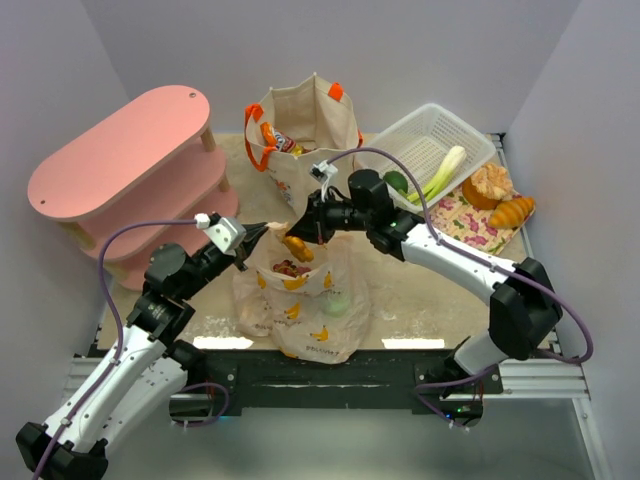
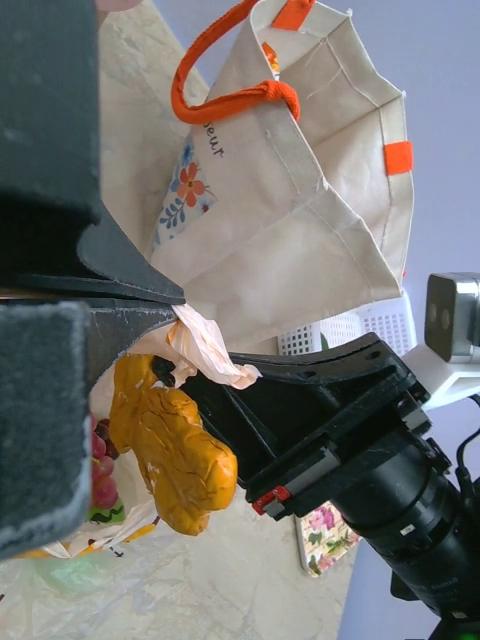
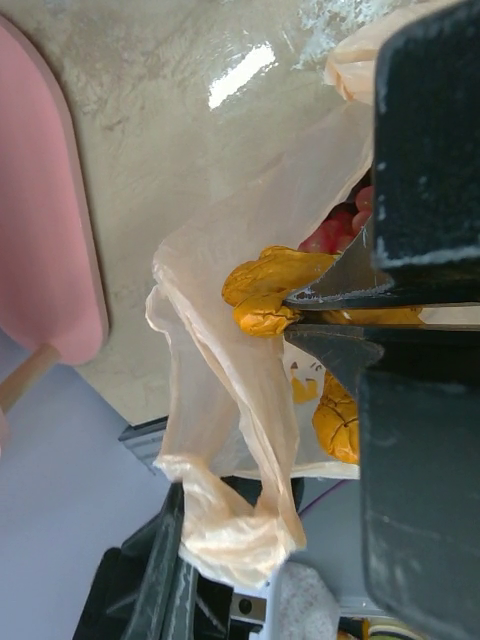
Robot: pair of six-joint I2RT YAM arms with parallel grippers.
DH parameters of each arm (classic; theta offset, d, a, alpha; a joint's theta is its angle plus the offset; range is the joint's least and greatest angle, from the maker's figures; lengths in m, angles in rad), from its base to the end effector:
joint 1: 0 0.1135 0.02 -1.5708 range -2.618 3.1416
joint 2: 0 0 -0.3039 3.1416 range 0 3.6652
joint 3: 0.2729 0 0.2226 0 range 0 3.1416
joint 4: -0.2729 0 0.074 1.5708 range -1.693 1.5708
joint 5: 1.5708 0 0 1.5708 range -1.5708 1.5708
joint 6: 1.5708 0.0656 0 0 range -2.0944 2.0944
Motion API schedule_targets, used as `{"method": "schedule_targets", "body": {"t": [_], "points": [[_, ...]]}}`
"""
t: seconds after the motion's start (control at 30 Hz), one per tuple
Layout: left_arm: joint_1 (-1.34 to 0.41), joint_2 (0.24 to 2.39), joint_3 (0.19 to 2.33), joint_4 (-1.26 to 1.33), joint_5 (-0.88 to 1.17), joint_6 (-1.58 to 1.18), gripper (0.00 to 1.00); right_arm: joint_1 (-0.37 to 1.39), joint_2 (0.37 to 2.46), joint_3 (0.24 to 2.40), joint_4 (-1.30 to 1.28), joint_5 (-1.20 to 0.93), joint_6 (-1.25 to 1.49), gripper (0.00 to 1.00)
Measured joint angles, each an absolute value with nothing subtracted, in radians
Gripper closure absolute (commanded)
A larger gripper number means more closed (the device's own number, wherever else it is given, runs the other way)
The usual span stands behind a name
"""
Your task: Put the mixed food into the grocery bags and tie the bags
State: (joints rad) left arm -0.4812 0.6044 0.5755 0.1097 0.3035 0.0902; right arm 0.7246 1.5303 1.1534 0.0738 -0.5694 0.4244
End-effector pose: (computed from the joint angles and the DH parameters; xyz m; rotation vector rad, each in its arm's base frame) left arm 0.0992 -0.0739 0.3510 0.6601 1.3664 -0.5399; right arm 0.2405 0.2601 0.3555 -0.7241 1.9123 1.2896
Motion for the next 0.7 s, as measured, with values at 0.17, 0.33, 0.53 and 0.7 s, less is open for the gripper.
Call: {"method": "schedule_targets", "body": {"t": [0.17,0.33,0.53,0.7], "points": [[-0.481,0.604,0.575,0.109,0.289,0.09,1.0,0.737,1.534,1.106,0.074,-0.565,0.458,1.0],[-0.481,0.605,0.575,0.11,0.276,0.09,1.0,0.75,1.503,1.049,0.06,-0.562,0.485,1.0],[-0.481,0.605,0.575,0.107,0.239,0.09,1.0,0.799,1.489,1.005,0.063,-0.556,0.538,1.0],[-0.481,0.6,0.575,0.108,0.257,0.09,1.0,0.839,1.512,1.012,0.031,-0.492,0.566,1.0]]}}
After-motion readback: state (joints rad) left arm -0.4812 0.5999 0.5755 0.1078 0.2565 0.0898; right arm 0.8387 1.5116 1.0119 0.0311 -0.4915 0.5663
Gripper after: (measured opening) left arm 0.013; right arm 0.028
